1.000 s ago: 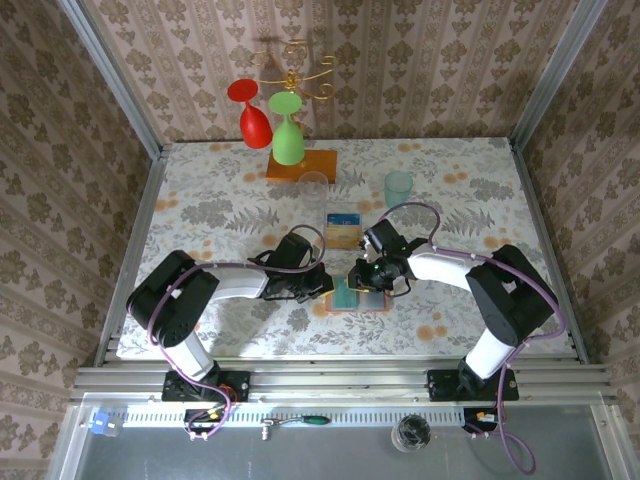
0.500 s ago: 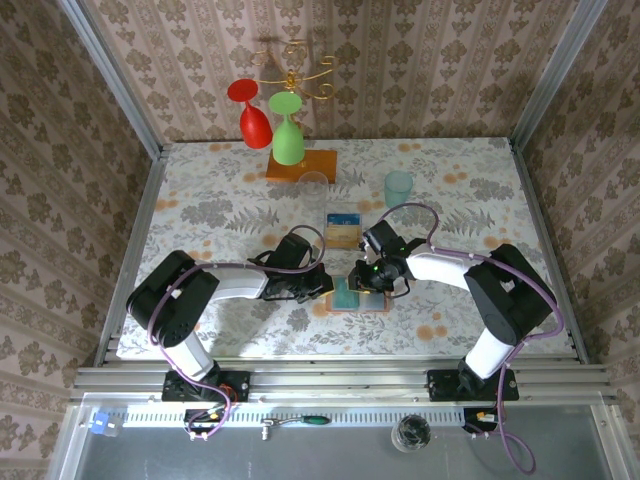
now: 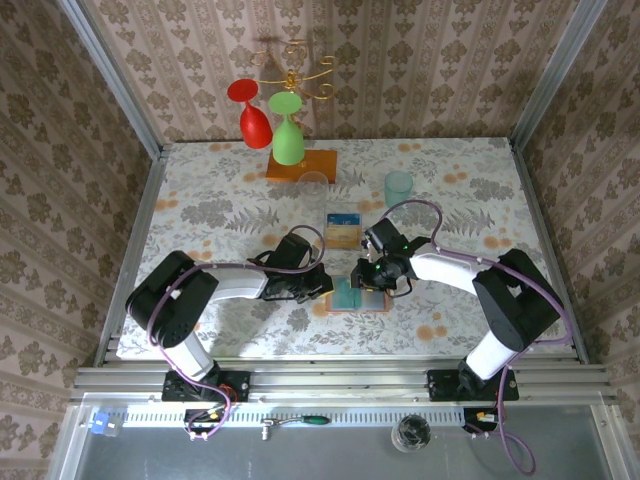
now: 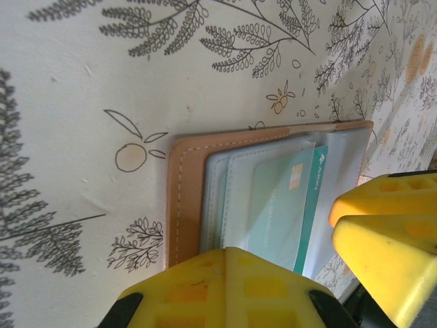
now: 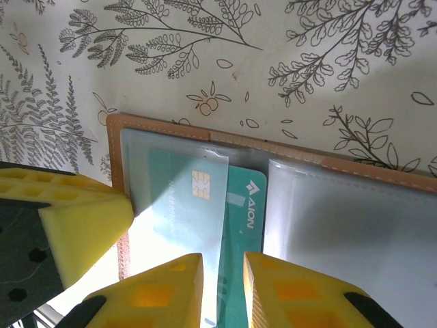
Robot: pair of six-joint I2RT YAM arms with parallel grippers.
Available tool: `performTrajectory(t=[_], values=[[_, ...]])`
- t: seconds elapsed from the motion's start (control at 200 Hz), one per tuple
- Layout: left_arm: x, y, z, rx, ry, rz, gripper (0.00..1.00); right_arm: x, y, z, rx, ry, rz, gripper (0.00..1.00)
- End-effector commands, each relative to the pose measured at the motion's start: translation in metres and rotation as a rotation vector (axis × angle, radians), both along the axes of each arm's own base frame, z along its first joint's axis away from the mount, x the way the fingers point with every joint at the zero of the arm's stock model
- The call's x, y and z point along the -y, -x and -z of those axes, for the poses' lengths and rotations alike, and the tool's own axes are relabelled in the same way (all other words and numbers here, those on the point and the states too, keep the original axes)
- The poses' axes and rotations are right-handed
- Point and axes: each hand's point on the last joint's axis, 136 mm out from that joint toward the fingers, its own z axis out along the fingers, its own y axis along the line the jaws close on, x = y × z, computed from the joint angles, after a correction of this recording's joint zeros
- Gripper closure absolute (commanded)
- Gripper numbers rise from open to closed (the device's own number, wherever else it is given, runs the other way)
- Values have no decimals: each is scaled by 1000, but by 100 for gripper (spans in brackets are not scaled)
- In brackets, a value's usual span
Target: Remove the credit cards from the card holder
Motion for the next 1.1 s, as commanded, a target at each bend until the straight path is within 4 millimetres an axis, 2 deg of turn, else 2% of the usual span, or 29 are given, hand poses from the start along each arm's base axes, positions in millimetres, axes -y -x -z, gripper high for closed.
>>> performTrajectory(t=[0.0, 0.35, 0.585, 0.655, 1.095], values=[[0, -2, -10, 18, -5, -4, 96, 2, -1, -13, 32, 11, -7, 77], [13, -1, -22, 25, 40, 11, 96, 2, -2, -14, 37, -7, 5, 77], [16, 3, -13, 10, 27, 25, 97, 3, -1, -9, 27, -10, 10, 77], [17, 3, -11, 8, 27, 25, 99, 3, -1, -8, 24, -11, 10, 77], [7, 8, 4, -21, -43, 40, 100, 2, 2, 10, -20, -26, 16, 77]])
